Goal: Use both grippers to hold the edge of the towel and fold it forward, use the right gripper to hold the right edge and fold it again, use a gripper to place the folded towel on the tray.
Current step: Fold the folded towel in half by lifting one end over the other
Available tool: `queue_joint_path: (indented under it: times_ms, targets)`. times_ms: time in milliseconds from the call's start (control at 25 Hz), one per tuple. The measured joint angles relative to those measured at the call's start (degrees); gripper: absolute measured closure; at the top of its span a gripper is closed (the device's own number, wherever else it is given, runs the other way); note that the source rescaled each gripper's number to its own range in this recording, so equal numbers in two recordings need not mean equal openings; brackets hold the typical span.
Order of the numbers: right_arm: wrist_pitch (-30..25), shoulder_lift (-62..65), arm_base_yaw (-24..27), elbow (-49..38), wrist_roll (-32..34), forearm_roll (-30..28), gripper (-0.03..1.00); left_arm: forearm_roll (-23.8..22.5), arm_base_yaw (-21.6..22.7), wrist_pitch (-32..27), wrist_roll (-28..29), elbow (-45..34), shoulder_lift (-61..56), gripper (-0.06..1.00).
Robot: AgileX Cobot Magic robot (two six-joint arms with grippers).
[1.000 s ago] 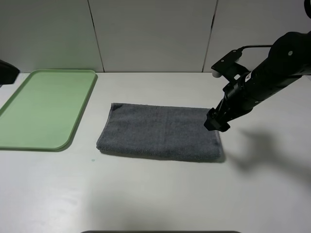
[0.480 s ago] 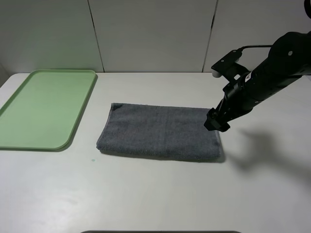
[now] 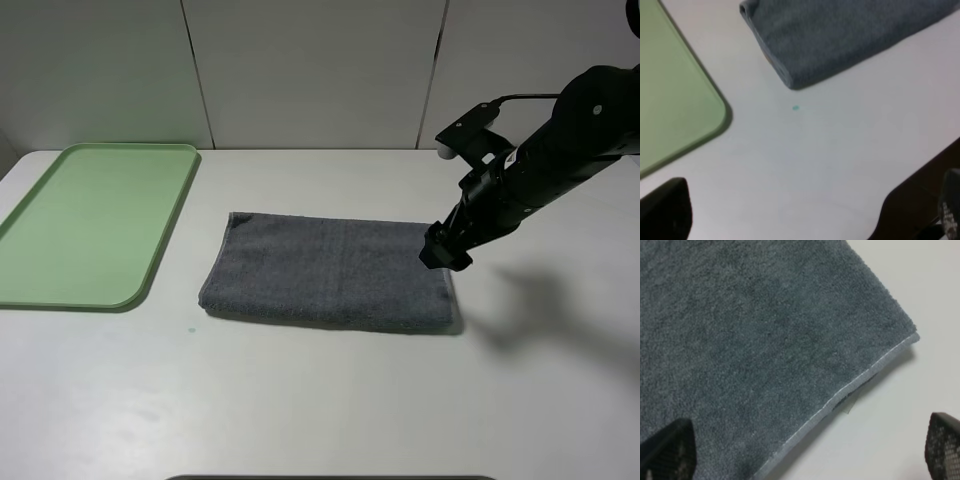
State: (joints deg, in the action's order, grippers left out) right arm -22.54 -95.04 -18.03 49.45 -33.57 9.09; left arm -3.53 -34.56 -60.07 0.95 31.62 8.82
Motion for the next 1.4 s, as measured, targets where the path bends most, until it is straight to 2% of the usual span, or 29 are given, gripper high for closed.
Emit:
queue_joint_path:
  times_ms: [200, 720, 920, 1120, 1400]
  targets:
    - [0.0, 0.0, 0.0, 0.0, 0.0, 0.0, -0.03, 0.06, 0.0, -0.34, 0.0, -3.31, -2.32, -0.06]
    - [0.0, 0.0, 0.0, 0.0, 0.42, 0.0, -0.03, 0.01, 0.85, -0.34, 0.0, -3.33, -2.54, -0.06]
    - [0.0, 0.0, 0.0, 0.0, 0.67, 0.0, -0.03, -0.24, 9.93, -0.34, 0.0, -3.33, -2.54, -0.06]
    - [0.0, 0.0, 0.0, 0.0, 0.88, 0.0, -0.03, 1.59, 19.07, -0.38, -0.05, -3.33, -4.79, -0.06]
    - [0.0, 0.0, 0.0, 0.0, 2.5, 0.0, -0.03, 2.11, 25.07, -0.45, -0.09, -3.33, -9.04, -0.06]
